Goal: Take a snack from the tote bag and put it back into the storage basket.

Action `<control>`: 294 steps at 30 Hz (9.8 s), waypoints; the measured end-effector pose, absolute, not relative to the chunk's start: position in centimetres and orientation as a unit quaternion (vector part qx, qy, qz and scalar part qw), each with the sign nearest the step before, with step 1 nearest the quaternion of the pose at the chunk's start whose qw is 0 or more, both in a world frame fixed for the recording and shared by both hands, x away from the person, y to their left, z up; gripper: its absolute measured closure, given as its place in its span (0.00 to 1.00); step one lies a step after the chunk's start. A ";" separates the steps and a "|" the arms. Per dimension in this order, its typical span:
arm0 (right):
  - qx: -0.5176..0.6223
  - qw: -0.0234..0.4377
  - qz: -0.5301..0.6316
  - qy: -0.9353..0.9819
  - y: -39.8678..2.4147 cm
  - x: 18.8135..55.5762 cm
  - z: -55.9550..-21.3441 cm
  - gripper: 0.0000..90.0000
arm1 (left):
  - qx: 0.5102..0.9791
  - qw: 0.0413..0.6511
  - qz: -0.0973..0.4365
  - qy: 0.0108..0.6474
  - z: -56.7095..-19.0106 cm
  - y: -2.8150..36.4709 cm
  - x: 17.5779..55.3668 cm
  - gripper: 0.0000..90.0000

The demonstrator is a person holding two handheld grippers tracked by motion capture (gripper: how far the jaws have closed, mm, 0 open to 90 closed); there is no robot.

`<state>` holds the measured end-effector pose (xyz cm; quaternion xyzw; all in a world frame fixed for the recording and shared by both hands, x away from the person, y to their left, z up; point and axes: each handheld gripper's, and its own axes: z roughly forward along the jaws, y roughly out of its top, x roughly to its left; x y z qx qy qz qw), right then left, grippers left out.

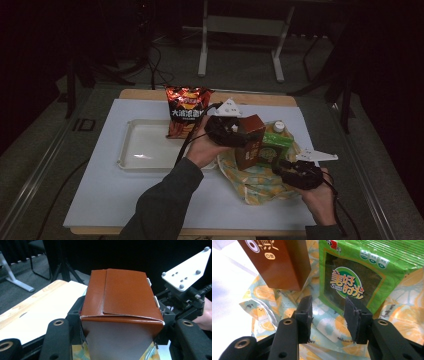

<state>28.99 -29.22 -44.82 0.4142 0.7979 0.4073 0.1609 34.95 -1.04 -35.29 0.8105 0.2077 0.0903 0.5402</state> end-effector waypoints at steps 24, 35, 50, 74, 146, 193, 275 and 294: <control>0.415 0.148 0.435 0.786 -29.6 29.0 -44.8 0.63 | 0.806 0.554 0.086 0.188 -33.4 -0.9 33.4 0.47; 0.414 0.147 0.437 0.785 -29.5 29.0 -44.8 0.63 | 0.803 0.558 0.090 0.188 -32.6 0.6 32.9 0.47; 0.413 0.154 0.439 0.783 -29.7 28.9 -44.7 0.63 | 0.804 0.551 0.110 0.192 -32.4 2.9 32.7 0.47; 0.414 0.157 0.440 0.781 -30.0 28.8 -44.6 0.63 | 0.798 0.548 0.120 0.220 -33.0 6.7 33.3 0.47; 0.417 0.158 0.437 0.781 -30.3 28.8 -44.7 0.63 | 0.863 0.393 0.165 0.271 -39.3 13.3 36.0 0.46; 0.422 0.155 0.436 0.780 -30.6 28.8 -44.8 0.61 | 0.887 0.396 0.083 0.224 -43.3 5.1 38.2 0.35; 0.422 0.151 0.431 0.783 -30.6 29.0 -45.1 0.60 | 0.895 0.337 0.026 0.292 -47.8 7.0 37.9 0.33; 0.418 0.153 0.428 0.786 -30.6 29.0 -45.2 0.59 | 0.880 0.365 0.046 0.300 -46.7 7.9 37.0 0.34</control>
